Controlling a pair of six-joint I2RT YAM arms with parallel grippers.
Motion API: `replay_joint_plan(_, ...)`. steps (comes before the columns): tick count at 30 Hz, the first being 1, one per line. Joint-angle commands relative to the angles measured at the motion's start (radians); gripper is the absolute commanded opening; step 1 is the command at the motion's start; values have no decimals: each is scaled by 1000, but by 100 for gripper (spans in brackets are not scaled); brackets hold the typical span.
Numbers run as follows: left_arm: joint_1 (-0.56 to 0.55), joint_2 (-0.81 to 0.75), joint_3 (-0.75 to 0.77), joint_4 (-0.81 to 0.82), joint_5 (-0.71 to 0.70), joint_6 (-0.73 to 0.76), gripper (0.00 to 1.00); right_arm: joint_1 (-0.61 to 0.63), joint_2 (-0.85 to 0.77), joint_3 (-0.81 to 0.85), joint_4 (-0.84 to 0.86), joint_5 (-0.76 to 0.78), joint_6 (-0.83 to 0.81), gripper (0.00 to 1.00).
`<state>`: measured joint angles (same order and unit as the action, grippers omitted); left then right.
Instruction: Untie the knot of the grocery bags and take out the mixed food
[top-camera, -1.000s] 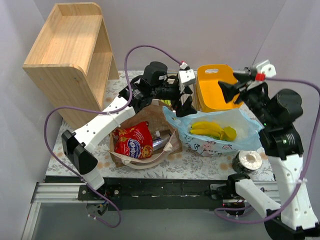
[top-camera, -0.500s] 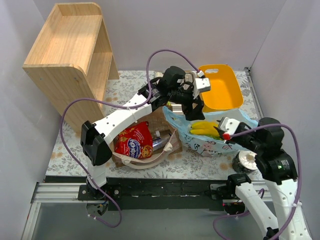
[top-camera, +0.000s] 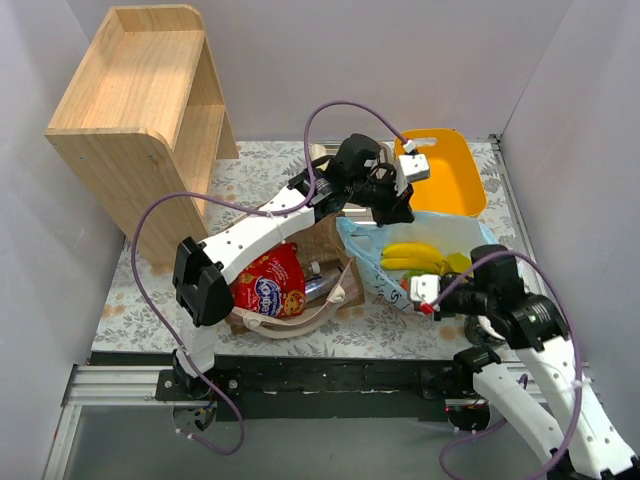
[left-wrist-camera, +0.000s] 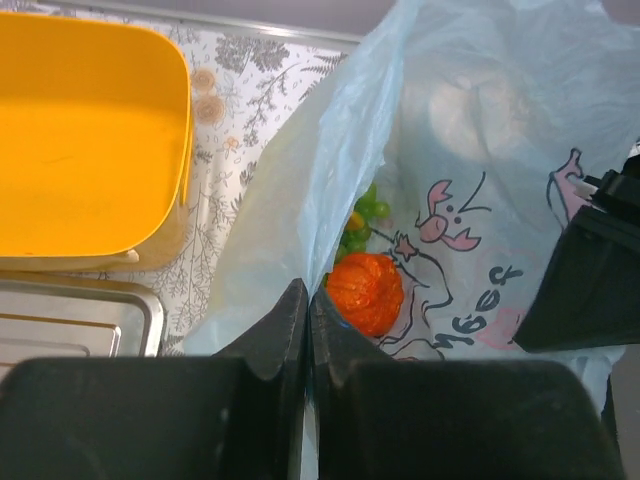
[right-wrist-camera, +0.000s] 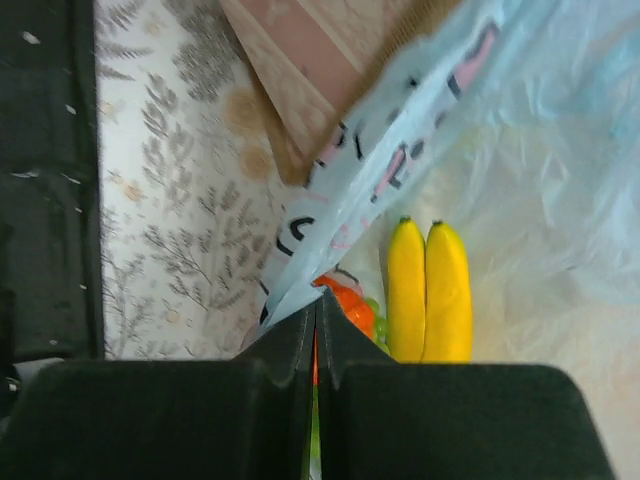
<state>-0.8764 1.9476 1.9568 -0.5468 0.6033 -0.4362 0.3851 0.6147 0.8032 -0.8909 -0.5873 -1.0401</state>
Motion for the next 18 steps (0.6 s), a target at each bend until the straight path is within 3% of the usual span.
replay_joint_plan(1,-27,-166,-66,126,21,-67,0,35,-133,-24,-60,-155,39,1)
replay_joint_plan(3,-48,-231,-122,179,13,-84,0,35,-144,-62,-88,-178,-6,1)
replay_joint_plan(6,-84,-271,-176,208,-7,-75,0,35,-106,-116,-238,-148,-248,1)
replay_joint_plan(8,-98,-286,-155,220,-20,-81,0,35,-113,-137,-301,-114,-383,1)
replay_joint_plan(12,-124,-289,-87,231,-48,-101,0,34,-176,-141,-368,-137,-477,1)
replay_joint_plan(13,-125,-288,-78,229,-51,-98,0,35,-188,-137,-367,-140,-483,1)
replay_joint_plan(18,-125,-321,-189,228,-76,-58,0,35,-191,-104,-134,-66,-125,1)
